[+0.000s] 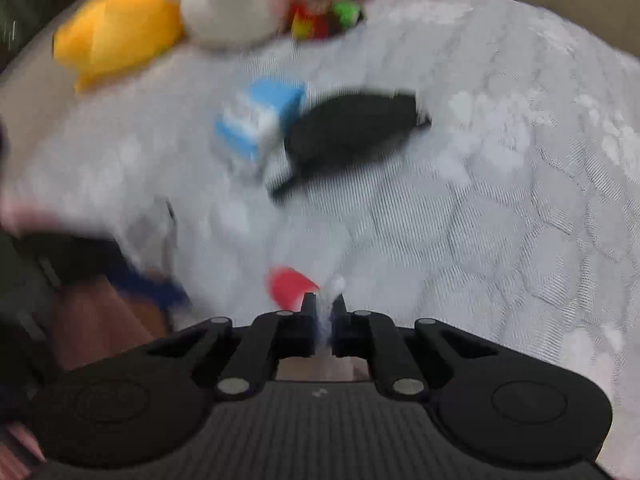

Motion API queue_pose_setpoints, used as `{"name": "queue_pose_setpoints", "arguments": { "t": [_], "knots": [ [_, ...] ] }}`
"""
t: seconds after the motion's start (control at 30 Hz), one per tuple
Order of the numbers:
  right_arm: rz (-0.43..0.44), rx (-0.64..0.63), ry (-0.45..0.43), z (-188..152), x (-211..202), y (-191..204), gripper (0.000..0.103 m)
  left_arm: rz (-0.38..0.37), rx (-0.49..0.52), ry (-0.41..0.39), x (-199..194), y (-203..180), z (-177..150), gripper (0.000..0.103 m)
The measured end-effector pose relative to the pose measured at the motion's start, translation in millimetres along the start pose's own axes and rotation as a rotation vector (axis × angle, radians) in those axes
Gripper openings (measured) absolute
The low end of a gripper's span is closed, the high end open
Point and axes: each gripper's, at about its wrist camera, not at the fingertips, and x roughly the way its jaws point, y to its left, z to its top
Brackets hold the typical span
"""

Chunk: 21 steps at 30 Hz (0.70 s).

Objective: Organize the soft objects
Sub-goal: 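Wipe the tissue along the white rocket body with the right gripper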

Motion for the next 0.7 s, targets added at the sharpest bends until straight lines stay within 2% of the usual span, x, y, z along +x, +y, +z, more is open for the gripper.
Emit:
{"name": "queue_pose_setpoints", "arguments": {
  "t": [0.1, 0.17, 0.23, 0.33, 0.4, 0.5, 0.6, 0.63, 0.7],
  "knots": [
    [0.06, 0.1, -0.058, 18.2, -7.0, -9.1, 0.008, 0.008, -0.004, 0.003, 2.3, 0.0, 1.3, 0.103],
    [0.059, 0.127, -0.078, 24.3, 0.3, -13.3, 0.011, 0.01, 0.0, 0.004, 2.9, -0.6, 0.9, 0.103],
    [0.038, 0.15, -0.072, 29.3, 14.4, -18.0, 0.018, 0.013, 0.005, 0.005, 3.4, -0.5, 0.5, 0.103],
    [-0.06, 0.149, -0.039, 33.8, 30.2, -25.1, 0.038, 0.012, 0.003, 0.002, 2.8, 0.8, -0.7, 0.103],
    [-0.112, 0.137, -0.071, 32.8, 21.3, -29.7, 0.046, 0.007, 0.0, -0.005, 1.6, 2.1, -1.3, 0.103],
    [-0.09, 0.185, -0.086, 26.3, 2.5, -41.1, 0.052, -0.004, -0.006, -0.015, 0.9, 3.1, 0.5, 0.103],
    [-0.088, 0.222, -0.049, 17.7, 7.0, -48.1, 0.067, -0.008, -0.008, -0.014, 2.4, 2.8, 3.1, 0.103],
    [-0.085, 0.246, -0.022, 14.9, 14.7, -50.5, 0.069, -0.008, -0.007, -0.013, 2.9, 2.6, 3.5, 0.103],
    [-0.058, 0.334, 0.048, 8.8, 41.8, -54.7, 0.067, -0.008, -0.002, -0.009, 3.7, 2.0, 3.5, 0.103]
  ]
}}
